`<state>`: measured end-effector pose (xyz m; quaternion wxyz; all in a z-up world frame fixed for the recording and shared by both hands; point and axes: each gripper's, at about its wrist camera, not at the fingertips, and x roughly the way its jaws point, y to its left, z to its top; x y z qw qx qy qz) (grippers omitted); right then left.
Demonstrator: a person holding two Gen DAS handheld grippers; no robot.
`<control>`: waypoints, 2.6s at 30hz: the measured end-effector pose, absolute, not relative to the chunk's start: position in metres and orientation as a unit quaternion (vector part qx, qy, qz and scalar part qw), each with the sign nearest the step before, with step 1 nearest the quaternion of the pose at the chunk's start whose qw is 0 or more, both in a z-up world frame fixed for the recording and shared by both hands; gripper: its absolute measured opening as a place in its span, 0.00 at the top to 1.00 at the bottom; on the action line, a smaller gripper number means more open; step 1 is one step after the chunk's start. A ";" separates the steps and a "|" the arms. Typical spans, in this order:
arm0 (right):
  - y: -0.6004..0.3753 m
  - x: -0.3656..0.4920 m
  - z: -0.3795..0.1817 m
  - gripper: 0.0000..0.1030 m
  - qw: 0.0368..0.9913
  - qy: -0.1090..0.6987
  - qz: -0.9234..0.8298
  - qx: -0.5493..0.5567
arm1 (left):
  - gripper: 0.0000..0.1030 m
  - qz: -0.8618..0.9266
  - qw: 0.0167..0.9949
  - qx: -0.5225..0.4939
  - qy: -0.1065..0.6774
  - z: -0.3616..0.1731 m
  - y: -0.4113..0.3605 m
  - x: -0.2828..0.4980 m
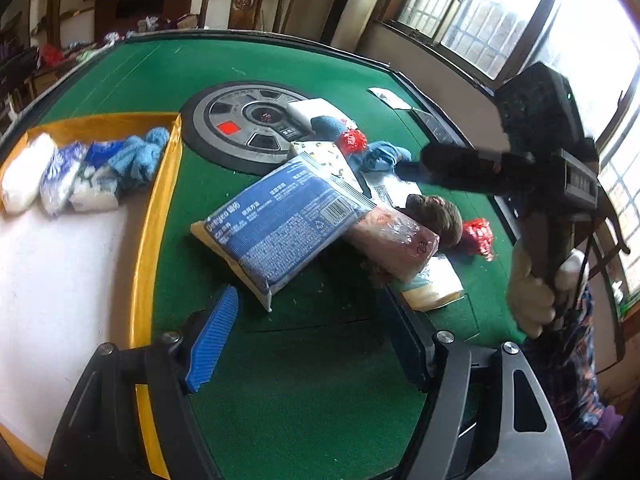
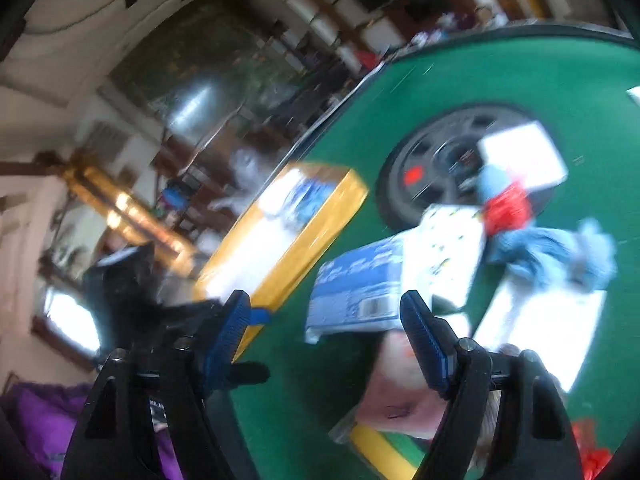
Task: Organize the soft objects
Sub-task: 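Pass the blue packet from the right tool while the left tool closes on it, then carry blue packet into tray with left tool while right tool grasps lemon-print tissue pack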
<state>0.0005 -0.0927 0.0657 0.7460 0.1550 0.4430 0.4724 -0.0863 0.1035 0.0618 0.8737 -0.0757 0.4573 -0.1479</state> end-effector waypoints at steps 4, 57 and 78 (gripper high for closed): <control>-0.132 0.012 0.063 0.29 0.779 0.423 0.413 0.212 | 0.30 -0.164 0.883 0.043 0.438 0.064 0.075 -0.072; -0.149 0.026 0.044 0.29 0.863 0.421 0.207 0.187 | 0.36 -0.147 0.928 -0.100 0.328 0.120 0.173 -0.156; -0.039 0.039 0.055 0.29 0.827 0.507 0.207 0.123 | 0.36 -0.127 0.918 -0.208 0.313 0.082 0.256 -0.185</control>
